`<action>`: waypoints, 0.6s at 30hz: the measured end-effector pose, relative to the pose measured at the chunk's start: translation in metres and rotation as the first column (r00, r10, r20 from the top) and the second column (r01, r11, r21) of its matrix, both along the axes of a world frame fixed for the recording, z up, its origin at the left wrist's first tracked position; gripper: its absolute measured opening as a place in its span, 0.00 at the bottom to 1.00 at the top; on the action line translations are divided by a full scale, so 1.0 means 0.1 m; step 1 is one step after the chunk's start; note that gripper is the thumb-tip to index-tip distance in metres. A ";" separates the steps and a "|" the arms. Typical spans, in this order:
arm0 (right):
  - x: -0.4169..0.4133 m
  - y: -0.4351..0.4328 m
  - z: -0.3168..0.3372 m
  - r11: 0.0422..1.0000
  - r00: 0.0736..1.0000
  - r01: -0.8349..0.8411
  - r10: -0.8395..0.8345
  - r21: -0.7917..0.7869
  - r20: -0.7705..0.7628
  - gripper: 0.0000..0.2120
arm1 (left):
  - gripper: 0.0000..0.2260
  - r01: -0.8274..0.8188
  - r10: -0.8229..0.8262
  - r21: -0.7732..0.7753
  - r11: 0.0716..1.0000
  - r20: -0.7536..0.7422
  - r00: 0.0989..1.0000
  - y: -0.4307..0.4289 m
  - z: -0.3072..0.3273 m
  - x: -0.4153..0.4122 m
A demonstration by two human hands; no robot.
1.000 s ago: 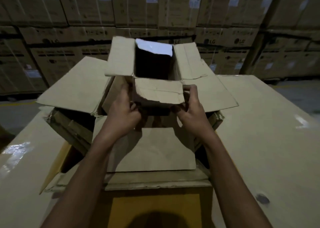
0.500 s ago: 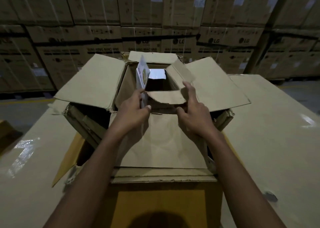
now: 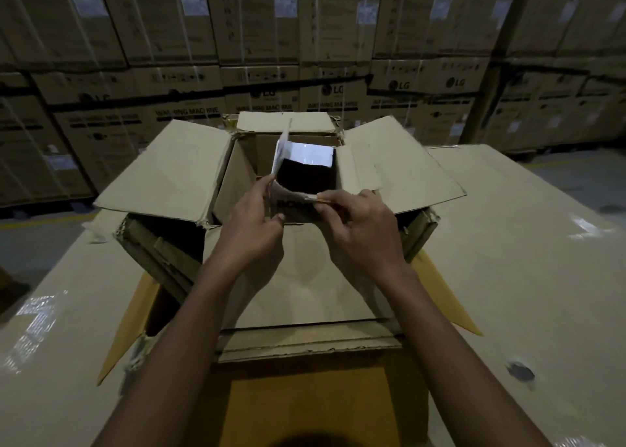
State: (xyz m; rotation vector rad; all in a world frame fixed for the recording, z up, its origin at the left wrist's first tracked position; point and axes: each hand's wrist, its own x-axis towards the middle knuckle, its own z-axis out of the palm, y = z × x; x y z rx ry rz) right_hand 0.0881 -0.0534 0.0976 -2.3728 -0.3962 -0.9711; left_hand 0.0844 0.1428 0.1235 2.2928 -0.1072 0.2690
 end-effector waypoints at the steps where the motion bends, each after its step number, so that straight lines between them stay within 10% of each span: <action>1: 0.02 0.00 0.00 1.000 1.000 0.024 -0.024 -0.019 -0.008 0.14 | 0.30 0.011 -0.011 0.017 1.000 -0.002 1.000 0.00 0.00 0.00; 18: 0.15 -0.26 0.06 0.998 0.974 0.062 -0.055 0.022 -0.220 0.16 | 0.21 0.114 -0.114 -0.030 0.993 -0.002 0.993 -0.12 0.10 -0.10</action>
